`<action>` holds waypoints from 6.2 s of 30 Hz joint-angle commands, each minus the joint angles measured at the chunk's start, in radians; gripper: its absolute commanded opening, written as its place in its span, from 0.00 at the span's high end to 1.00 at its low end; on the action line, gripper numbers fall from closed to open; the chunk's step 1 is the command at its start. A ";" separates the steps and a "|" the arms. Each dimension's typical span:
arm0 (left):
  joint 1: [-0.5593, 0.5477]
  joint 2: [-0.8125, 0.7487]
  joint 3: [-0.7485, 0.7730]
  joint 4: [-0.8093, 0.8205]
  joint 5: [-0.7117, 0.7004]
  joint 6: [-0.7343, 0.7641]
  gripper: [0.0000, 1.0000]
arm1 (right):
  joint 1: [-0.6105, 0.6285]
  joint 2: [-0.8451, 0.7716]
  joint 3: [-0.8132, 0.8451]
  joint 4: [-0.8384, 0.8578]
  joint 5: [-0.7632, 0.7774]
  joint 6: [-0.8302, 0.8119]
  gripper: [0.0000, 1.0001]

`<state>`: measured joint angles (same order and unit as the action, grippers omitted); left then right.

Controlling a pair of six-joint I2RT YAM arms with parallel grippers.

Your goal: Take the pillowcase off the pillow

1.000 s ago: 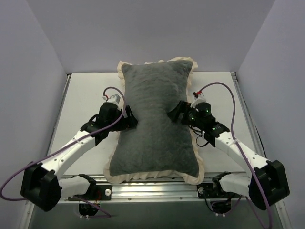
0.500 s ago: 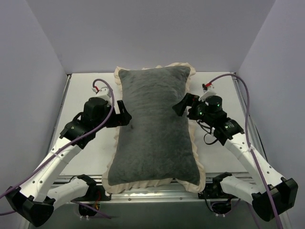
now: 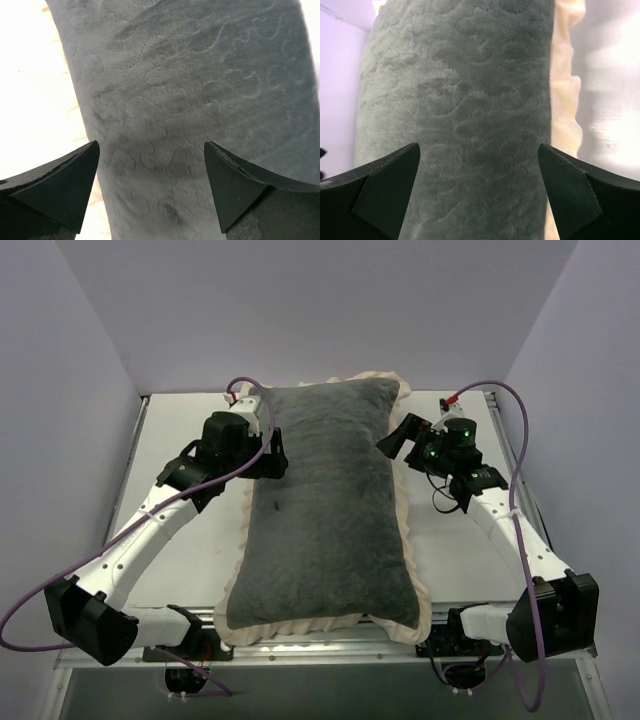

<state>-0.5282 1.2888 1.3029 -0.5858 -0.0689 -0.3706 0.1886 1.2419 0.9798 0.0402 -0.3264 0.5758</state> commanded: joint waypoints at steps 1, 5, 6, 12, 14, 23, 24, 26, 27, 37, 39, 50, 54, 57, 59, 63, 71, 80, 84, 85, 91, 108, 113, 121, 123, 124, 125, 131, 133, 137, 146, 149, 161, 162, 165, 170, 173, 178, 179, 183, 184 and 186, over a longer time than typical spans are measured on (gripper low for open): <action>0.007 0.030 -0.034 0.112 0.052 0.061 0.06 | -0.009 0.030 0.030 0.128 -0.062 0.004 0.00; 0.011 0.053 -0.068 0.120 0.069 0.068 0.06 | -0.011 0.106 0.036 0.176 -0.128 -0.017 0.00; 0.010 0.053 -0.073 0.121 0.069 0.071 0.06 | -0.012 0.135 0.036 0.200 -0.137 -0.019 0.00; 0.011 0.060 -0.114 0.150 0.069 0.035 0.06 | -0.009 0.215 -0.022 0.265 -0.148 -0.017 0.00; 0.011 0.082 -0.114 0.141 0.069 0.022 0.06 | -0.009 0.229 -0.061 0.311 -0.174 -0.004 0.00; 0.011 0.184 -0.085 0.092 0.058 -0.001 0.06 | 0.078 0.370 -0.147 0.440 -0.327 -0.040 0.28; 0.011 0.190 -0.085 0.090 0.061 -0.005 0.06 | 0.087 0.378 -0.144 0.443 -0.335 -0.044 0.35; 0.010 0.207 -0.083 0.087 0.069 -0.013 0.06 | 0.104 0.384 -0.132 0.446 -0.342 -0.044 0.60; 0.010 0.217 -0.079 0.084 0.069 -0.013 0.06 | 0.107 0.377 -0.130 0.448 -0.344 -0.042 0.68; 0.010 0.179 -0.073 0.078 0.069 -0.008 0.06 | 0.106 0.208 -0.012 0.279 -0.238 -0.115 1.00; 0.013 0.144 -0.079 0.087 0.100 -0.005 0.06 | 0.106 0.164 0.064 0.186 -0.170 -0.146 1.00; 0.051 -0.187 -0.214 0.277 -0.101 0.010 0.06 | 0.097 0.054 0.479 -0.207 0.191 -0.343 1.00; 0.069 -0.314 -0.286 0.345 -0.184 0.019 0.06 | 0.098 0.054 0.614 -0.278 0.283 -0.437 1.00; 0.082 -0.341 -0.298 0.360 -0.224 0.022 0.06 | 0.104 0.079 0.722 -0.327 0.303 -0.482 1.00; 0.088 -0.345 -0.297 0.359 -0.224 0.022 0.06 | 0.120 0.096 0.766 -0.351 0.300 -0.520 1.00; 0.108 -0.330 -0.284 0.340 -0.201 0.012 0.06 | 0.175 0.161 0.800 -0.375 0.270 -0.559 1.00; 0.145 -0.318 -0.280 0.331 -0.166 -0.007 0.06 | 0.378 0.330 0.605 -0.315 0.314 -0.538 1.00; 0.154 -0.330 -0.280 0.325 -0.181 -0.004 0.06 | 0.584 0.577 0.589 -0.306 0.492 -0.476 1.00; 0.160 -0.313 -0.266 0.299 -0.177 -0.008 0.06 | 0.611 0.591 0.608 -0.306 0.527 -0.461 1.00; 0.162 -0.312 -0.263 0.297 -0.177 -0.010 0.06 | 0.617 0.587 0.608 -0.300 0.530 -0.458 1.00; 0.191 -0.327 -0.264 0.300 -0.161 -0.024 0.06 | 0.646 0.603 0.602 -0.252 0.423 -0.430 1.00; 0.269 -0.520 -0.340 0.350 -0.339 -0.096 0.06 | 0.758 0.670 0.764 -0.005 0.159 -0.312 0.26; 0.272 -0.559 -0.350 0.351 -0.416 -0.087 0.06 | 0.759 0.619 0.781 0.070 0.119 -0.291 0.12; 0.281 -0.554 -0.353 0.359 -0.399 -0.082 0.06 | 0.761 0.533 0.798 0.073 0.164 -0.297 0.00; 0.286 -0.553 -0.352 0.357 -0.394 -0.082 0.06 | 0.759 0.505 0.789 0.081 0.158 -0.295 0.00; 0.287 -0.553 -0.350 0.356 -0.391 -0.083 0.06 | 0.761 0.495 0.781 0.098 0.155 -0.288 0.00; 0.289 -0.553 -0.350 0.356 -0.390 -0.083 0.06 | 0.761 0.470 0.772 0.108 0.153 -0.286 0.00; 0.301 -0.556 -0.347 0.350 -0.393 -0.083 0.06 | 0.761 0.381 0.743 0.145 0.184 -0.290 0.00; 0.303 -0.554 -0.347 0.351 -0.390 -0.083 0.06 | 0.758 0.352 0.709 0.147 0.251 -0.297 0.00; 0.306 -0.540 -0.349 0.356 -0.370 -0.080 0.06 | 0.732 0.262 0.605 0.124 0.429 -0.318 0.00; 0.307 -0.433 -0.301 0.311 -0.257 -0.073 0.06 | 0.578 0.127 0.280 0.059 0.369 -0.206 0.00; 0.306 -0.338 -0.265 0.236 -0.223 -0.079 0.06 | 0.584 0.111 0.162 0.047 0.287 -0.180 0.00; 0.307 -0.296 -0.418 0.101 0.041 -0.189 0.06 | 0.827 0.002 -0.225 0.148 0.240 0.042 0.07; 0.307 -0.287 -0.428 0.095 0.064 -0.198 0.06 | 0.827 0.007 -0.236 0.151 0.247 0.047 0.12; 0.306 -0.264 -0.479 0.084 0.164 -0.237 0.06 | 0.825 0.021 -0.247 0.126 0.315 0.033 0.54; 0.271 -0.311 -0.589 0.128 0.286 -0.352 0.06 | 0.793 0.022 -0.221 0.069 0.452 -0.036 1.00; 0.179 -0.356 -0.655 0.177 0.290 -0.441 0.06 | 0.688 0.030 -0.191 0.015 0.500 -0.089 1.00; -0.041 -0.390 -0.724 0.314 0.227 -0.621 0.06 | 0.421 0.069 -0.058 -0.020 0.578 -0.137 1.00; -0.077 -0.393 -0.747 0.340 0.219 -0.648 0.06 | 0.385 0.082 -0.029 -0.019 0.570 -0.134 1.00; -0.258 -0.379 -0.748 0.408 0.135 -0.726 0.06 | 0.290 0.158 0.106 0.012 0.538 -0.146 0.94; -0.323 -0.367 -0.737 0.405 0.097 -0.722 0.06 | 0.282 0.189 0.164 0.012 0.533 -0.152 0.92; -0.361 -0.355 -0.679 0.365 0.078 -0.676 0.06 | 0.282 0.212 0.215 0.000 0.529 -0.169 0.87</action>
<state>-0.8227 0.9112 0.5823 -0.1482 0.0151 -1.0164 0.4824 1.4345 1.0904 0.0139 0.1032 0.4347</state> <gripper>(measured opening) 0.941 0.118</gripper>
